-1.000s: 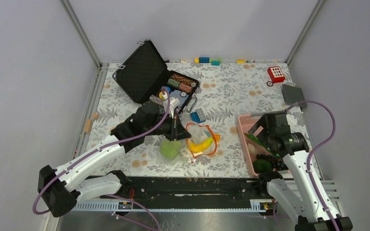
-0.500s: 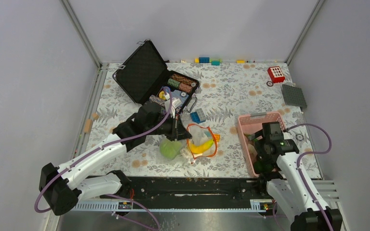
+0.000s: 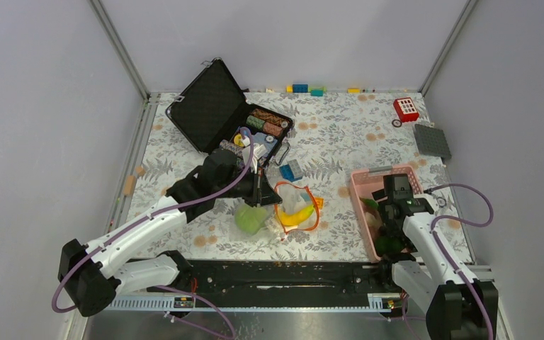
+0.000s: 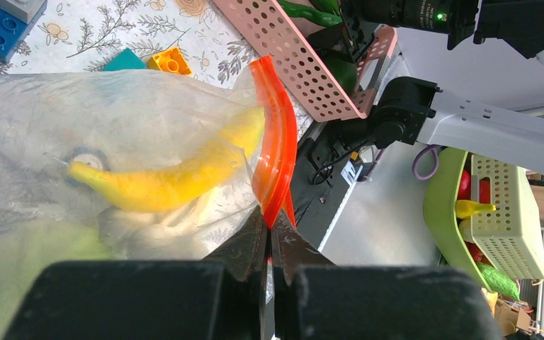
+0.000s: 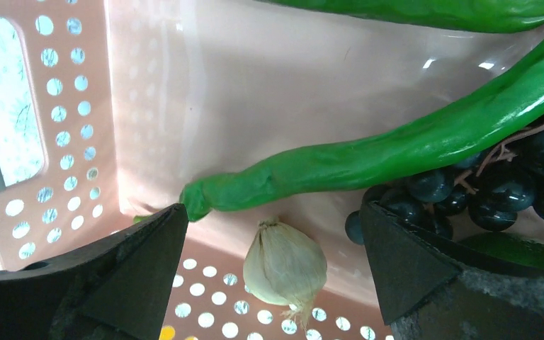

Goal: Place the food in the zip-top bag and seal the zipper
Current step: Pick up the fake vegetable from the bin.

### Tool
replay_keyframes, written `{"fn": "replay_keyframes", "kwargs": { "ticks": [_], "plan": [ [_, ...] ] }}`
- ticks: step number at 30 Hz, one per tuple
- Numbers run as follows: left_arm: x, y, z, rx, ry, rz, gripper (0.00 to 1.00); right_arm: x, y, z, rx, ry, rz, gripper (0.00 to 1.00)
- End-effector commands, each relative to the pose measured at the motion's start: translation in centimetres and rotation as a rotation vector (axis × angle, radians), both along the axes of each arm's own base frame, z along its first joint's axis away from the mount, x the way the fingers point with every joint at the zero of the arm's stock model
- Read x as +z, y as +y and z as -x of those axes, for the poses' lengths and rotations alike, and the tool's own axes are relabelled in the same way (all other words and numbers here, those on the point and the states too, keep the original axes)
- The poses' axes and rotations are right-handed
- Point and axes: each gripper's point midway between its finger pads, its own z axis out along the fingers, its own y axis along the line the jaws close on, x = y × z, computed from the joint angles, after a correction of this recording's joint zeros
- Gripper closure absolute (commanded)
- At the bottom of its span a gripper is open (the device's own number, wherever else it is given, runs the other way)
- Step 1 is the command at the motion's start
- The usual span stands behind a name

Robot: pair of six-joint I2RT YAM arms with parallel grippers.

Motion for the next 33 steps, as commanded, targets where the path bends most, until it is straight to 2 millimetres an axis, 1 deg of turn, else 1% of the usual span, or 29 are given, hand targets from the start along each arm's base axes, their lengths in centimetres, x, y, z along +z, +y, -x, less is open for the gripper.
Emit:
{"fn": "replay_keyframes", "kwargs": {
  "ticks": [1, 4, 7, 10, 13, 18, 20, 25, 27, 33],
  "plan": [
    [1.6, -0.4, -0.6, -0.013, -0.058, 0.049, 1.0, 0.1, -2.6, -0.3, -0.101, -0.003, 0.106, 0.0],
    [1.6, -0.4, -0.5, -0.015, -0.058, 0.051, 1.0, -0.6, -2.8, -0.4, -0.112, 0.013, 0.114, 0.0],
    [1.6, -0.4, -0.6, -0.009, -0.057, 0.052, 1.0, -1.3, -2.5, -0.9, -0.11, 0.018, 0.091, 0.01],
    [1.7, -0.3, -0.6, -0.008, -0.06, 0.054, 1.0, -2.0, -1.9, -1.5, -0.092, 0.026, 0.059, 0.06],
    [1.7, -0.3, -0.6, -0.007, -0.059, 0.053, 1.0, -2.7, -1.8, -1.5, -0.086, 0.05, 0.055, 0.17],
    [1.6, -0.4, -0.7, -0.004, -0.057, 0.052, 1.0, -3.2, -1.6, -1.5, -0.081, 0.046, 0.041, 0.35],
    [1.6, -0.4, -0.7, -0.006, -0.055, 0.053, 1.0, -3.4, -1.6, -1.4, -0.087, 0.032, 0.04, 0.44],
    [1.6, -0.4, -0.7, -0.009, -0.053, 0.053, 1.0, -3.8, -1.6, -1.1, -0.108, 0.001, 0.031, 0.64],
    [1.6, -0.4, -0.6, -0.009, -0.053, 0.054, 1.0, -3.6, -1.6, -1.3, -0.11, -0.018, 0.029, 0.7],
    [1.6, -0.4, -0.6, -0.01, -0.053, 0.055, 1.0, -2.4, -1.5, -2.1, -0.101, -0.08, 0.026, 0.81]
  ]
}}
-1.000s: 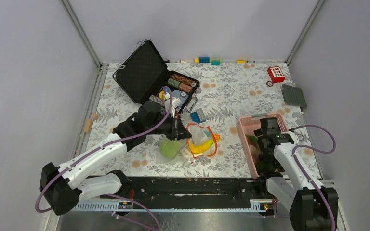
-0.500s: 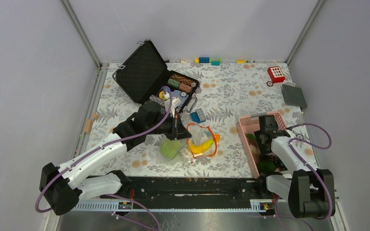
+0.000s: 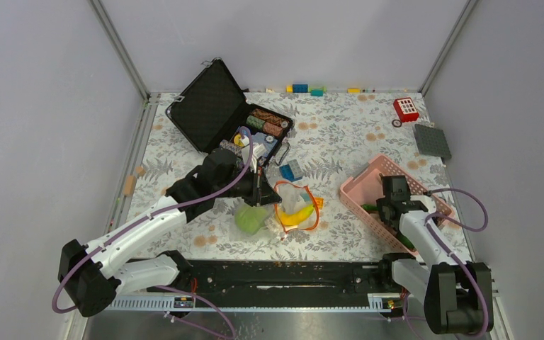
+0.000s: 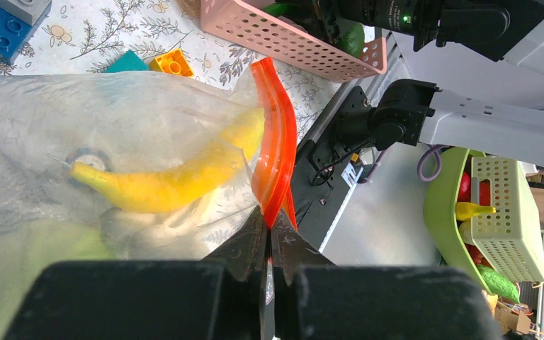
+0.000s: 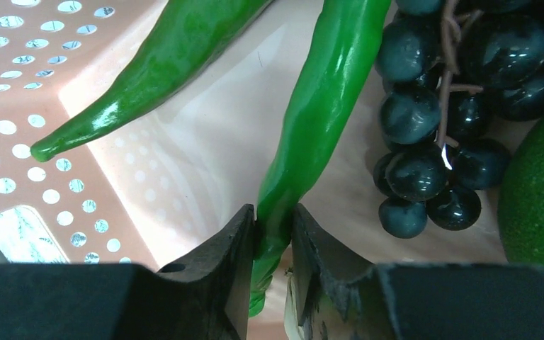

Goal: Place the food in the zip-top bag and seal the zipper
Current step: Pick up the fake vegetable from the bin.

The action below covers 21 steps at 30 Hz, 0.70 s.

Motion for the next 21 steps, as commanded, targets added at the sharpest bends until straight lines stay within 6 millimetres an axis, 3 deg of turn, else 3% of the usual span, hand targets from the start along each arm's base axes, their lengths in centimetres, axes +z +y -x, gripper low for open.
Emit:
{"fn": "replay_keyframes", "kwargs": {
  "ticks": [1, 10, 21],
  "plan": [
    [1.6, -0.5, -0.4, -0.017, -0.054, 0.055, 1.0, 0.4, -0.3, 0.3, -0.001, -0.02, 0.014, 0.83],
    [1.8, -0.5, -0.3, -0.017, -0.056, 0.058, 1.0, 5.1, -1.0, -1.2, 0.02, -0.204, 0.072, 0.94],
    [1.9, -0.5, -0.2, -0.023, -0.053, 0.066, 1.0, 12.0, -4.4, -0.4, 0.071, -0.318, 0.352, 0.96]
  ]
}}
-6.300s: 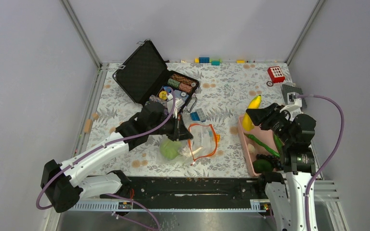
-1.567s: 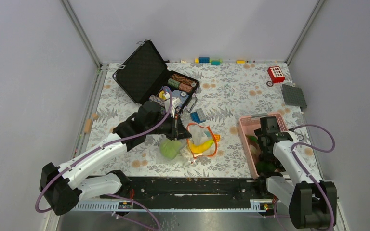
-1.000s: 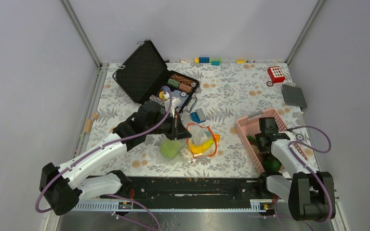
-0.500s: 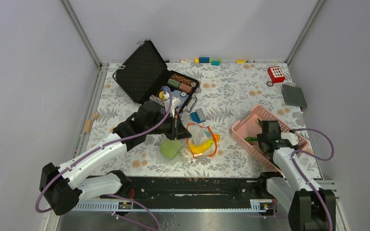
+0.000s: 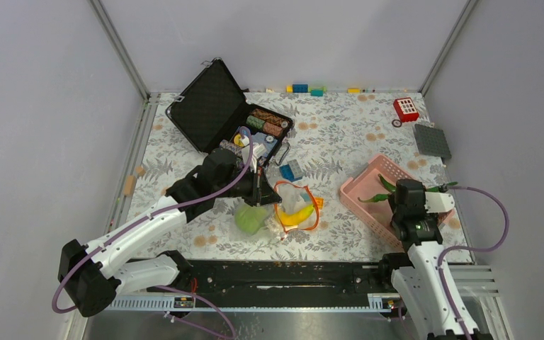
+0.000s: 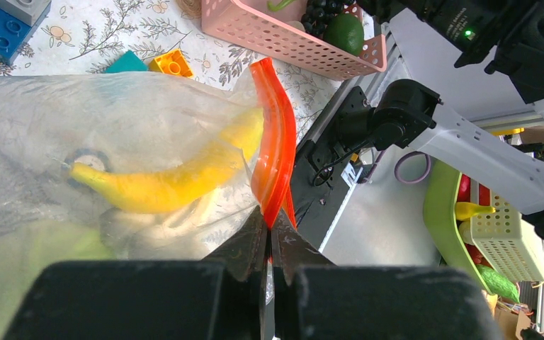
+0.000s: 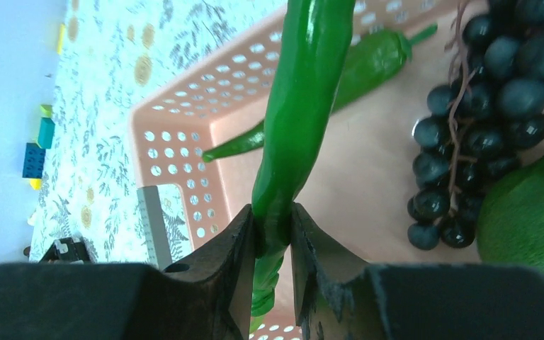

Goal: Place the food in the zip-top bag and seal the zipper
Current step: Pick up the fake vegetable from the bin.

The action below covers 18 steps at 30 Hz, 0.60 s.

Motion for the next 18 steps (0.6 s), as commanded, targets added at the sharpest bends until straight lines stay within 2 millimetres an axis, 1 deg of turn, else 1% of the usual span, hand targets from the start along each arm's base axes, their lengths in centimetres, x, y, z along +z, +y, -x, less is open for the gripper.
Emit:
{"fn": "replay_keyframes", "kwargs": {
  "ticks": [1, 3, 6, 9, 12, 14, 17, 18],
  "plan": [
    [1.8, -0.5, -0.2, -0.024, -0.05, 0.063, 1.0, 4.8, -2.8, 0.2, -0.009, -0.058, 0.217, 0.96],
    [1.9, -0.6, -0.2, -0.027, -0.052, 0.066, 1.0, 6.1, -2.9, 0.1, 0.028, -0.077, 0.272, 1.0],
    [1.9, -0.6, -0.1, -0.029, -0.047, 0.068, 1.0, 8.1, -2.8, -0.1, 0.077, -0.147, 0.329, 1.0],
    [2.0, -0.7, -0.2, -0.028, -0.048, 0.069, 1.0, 10.0, -1.8, -0.5, 0.164, -0.217, 0.366, 1.0],
    [2.1, -0.6, -0.2, -0.024, -0.049, 0.07, 1.0, 12.1, 0.5, -1.4, 0.303, -0.337, 0.378, 1.0],
    [2.1, -0.7, -0.2, -0.022, -0.046, 0.073, 1.0, 13.9, 2.5, -2.1, 0.413, -0.43, 0.39, 1.0],
    [2.3, -0.8, -0.3, -0.019, -0.036, 0.078, 1.0, 16.9, 6.0, -2.9, 0.597, -0.563, 0.383, 1.0],
    [2.3, -0.8, -0.3, -0.017, -0.032, 0.079, 1.0, 18.3, 7.4, -3.1, 0.666, -0.624, 0.374, 1.0]
  ]
}}
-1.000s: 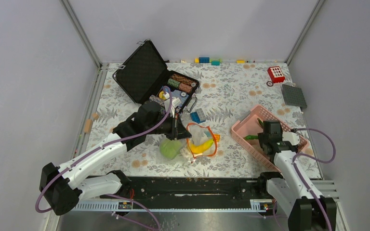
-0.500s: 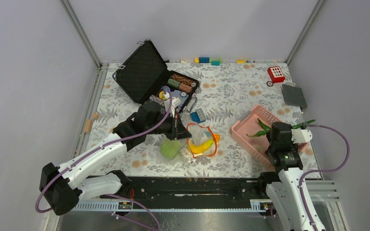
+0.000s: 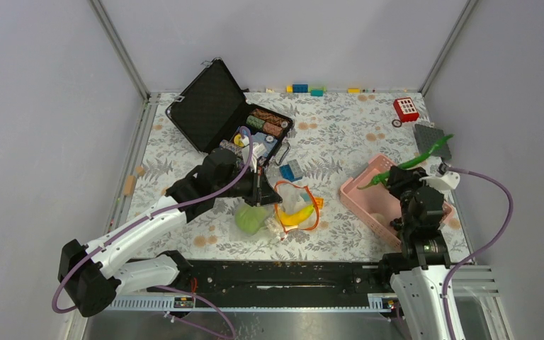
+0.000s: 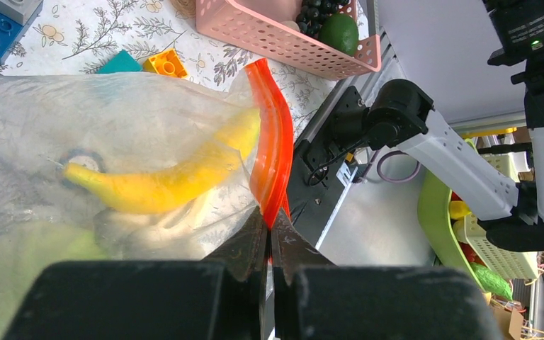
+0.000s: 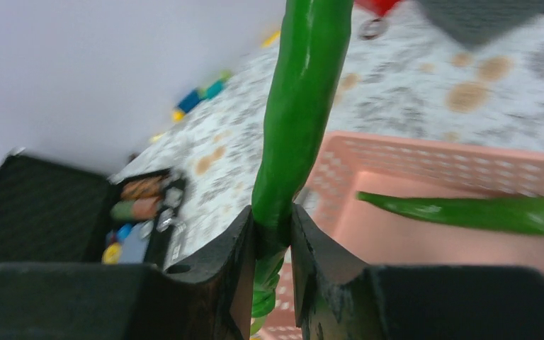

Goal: Place the food in the zip-top bag and seal the zipper
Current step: Pick up the fake vegetable from the bin, then place the fake vegetable in the zipper food storage bag.

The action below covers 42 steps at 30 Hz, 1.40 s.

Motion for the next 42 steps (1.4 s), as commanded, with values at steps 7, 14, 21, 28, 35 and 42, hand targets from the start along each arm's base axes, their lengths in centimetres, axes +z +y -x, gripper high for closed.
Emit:
{"fn": "replay_keyframes", "kwargs": {
  "ticks": [7, 14, 21, 28, 35, 42],
  "plan": [
    [3.0, -0.3, -0.8, 0.042, -0.035, 0.073, 1.0, 11.3, 13.3, -0.1, 0.669, -0.393, 0.088, 1.0],
    [2.7, 1.7, -1.7, 0.185, -0.009, 0.002, 1.0, 13.0, 21.6, 2.2, 0.934, -0.475, 0.194, 1.0],
    [3.0, 2.8, -1.8, 0.245, -0.003, -0.013, 1.0, 12.9, 26.9, 5.3, 1.137, -0.603, 0.243, 1.0],
    [4.0, 3.6, -2.0, 0.283, -0.016, -0.038, 1.0, 10.1, 31.9, 7.7, 1.292, -0.658, 0.359, 1.0],
    [5.0, 4.1, -1.8, 0.293, -0.033, -0.037, 1.0, 8.5, 33.8, 7.0, 1.283, -0.739, 0.44, 1.0],
    [4.9, 4.1, -1.7, 0.292, -0.021, -0.036, 1.0, 7.7, 35.8, 5.7, 1.25, -0.844, 0.496, 0.95]
  ]
}}
